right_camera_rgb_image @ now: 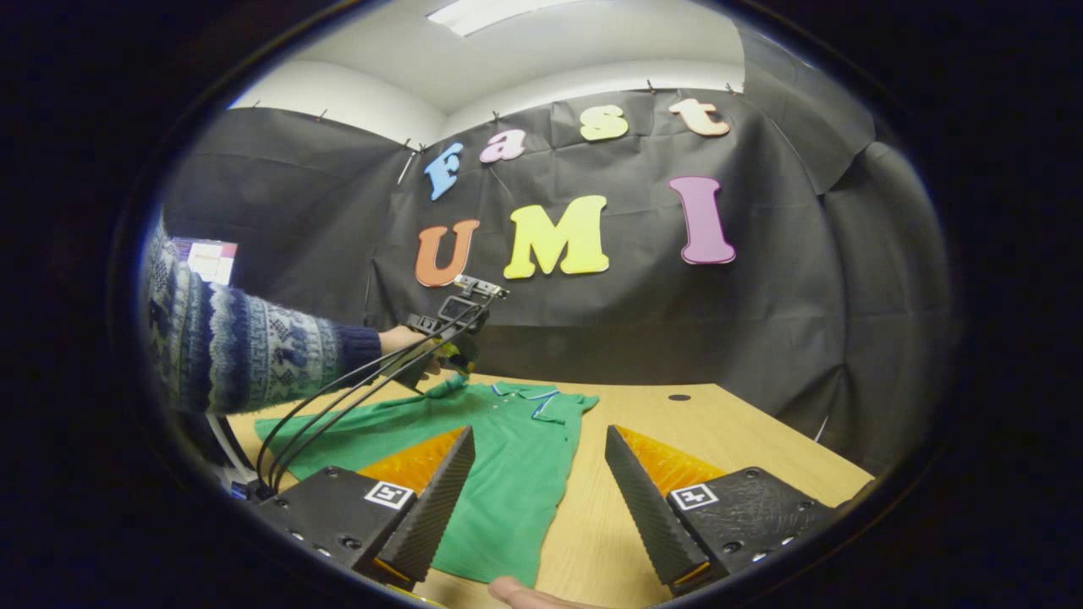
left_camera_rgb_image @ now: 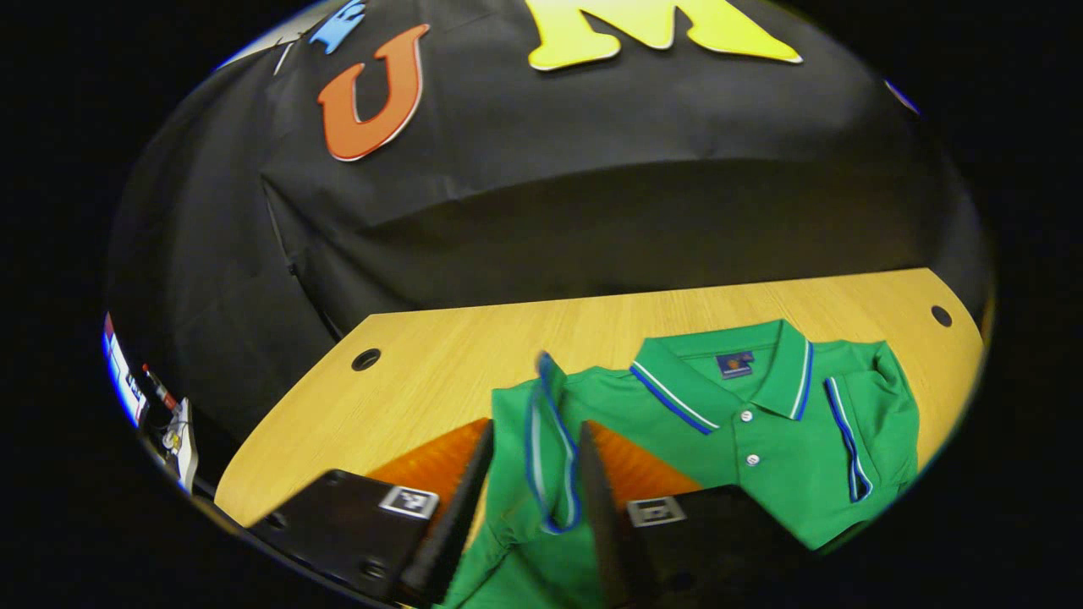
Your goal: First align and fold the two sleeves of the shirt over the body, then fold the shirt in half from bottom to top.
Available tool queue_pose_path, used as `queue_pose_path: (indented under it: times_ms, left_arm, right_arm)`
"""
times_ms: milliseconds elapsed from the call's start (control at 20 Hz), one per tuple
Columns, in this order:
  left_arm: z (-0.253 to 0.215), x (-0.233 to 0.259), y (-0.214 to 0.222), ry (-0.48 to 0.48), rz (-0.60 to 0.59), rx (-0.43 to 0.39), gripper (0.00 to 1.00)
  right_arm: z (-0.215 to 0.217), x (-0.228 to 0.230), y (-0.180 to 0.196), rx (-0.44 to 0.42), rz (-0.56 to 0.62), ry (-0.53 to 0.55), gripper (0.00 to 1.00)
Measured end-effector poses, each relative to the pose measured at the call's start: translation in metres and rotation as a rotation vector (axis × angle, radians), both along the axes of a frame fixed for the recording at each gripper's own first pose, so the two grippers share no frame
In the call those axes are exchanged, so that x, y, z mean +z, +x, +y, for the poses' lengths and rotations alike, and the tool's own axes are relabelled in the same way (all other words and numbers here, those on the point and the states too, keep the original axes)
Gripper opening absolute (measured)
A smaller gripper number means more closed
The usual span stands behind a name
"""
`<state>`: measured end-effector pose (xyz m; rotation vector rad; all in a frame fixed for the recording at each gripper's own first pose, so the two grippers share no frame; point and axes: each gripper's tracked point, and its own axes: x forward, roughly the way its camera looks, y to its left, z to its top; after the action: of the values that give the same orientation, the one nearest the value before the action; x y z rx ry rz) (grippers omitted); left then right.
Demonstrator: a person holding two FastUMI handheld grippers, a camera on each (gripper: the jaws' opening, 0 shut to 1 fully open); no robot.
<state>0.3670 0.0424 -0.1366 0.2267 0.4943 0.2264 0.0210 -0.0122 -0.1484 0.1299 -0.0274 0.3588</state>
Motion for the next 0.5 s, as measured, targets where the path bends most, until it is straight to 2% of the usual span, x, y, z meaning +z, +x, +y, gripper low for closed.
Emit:
queue_pose_path:
  times_ms: [50,250,400,500]
  left_arm:
    - [-0.007,0.004,0.000,0.016,-0.016,-0.018,1.00]
    - [-0.031,0.015,-0.014,-0.060,-0.060,-0.039,1.00]
    - [-0.034,0.028,-0.029,-0.127,-0.091,-0.026,1.00]
    - [-0.029,0.039,-0.044,-0.134,-0.121,-0.026,1.00]
  right_arm:
    - [-0.001,-0.001,-0.001,-0.003,0.002,0.000,0.94]
    - [-0.001,-0.003,-0.005,-0.008,0.018,-0.001,0.94]
    - [0.002,-0.005,-0.009,-0.012,0.034,-0.006,0.94]
    - [0.004,-0.001,-0.015,-0.014,0.032,-0.008,0.94]
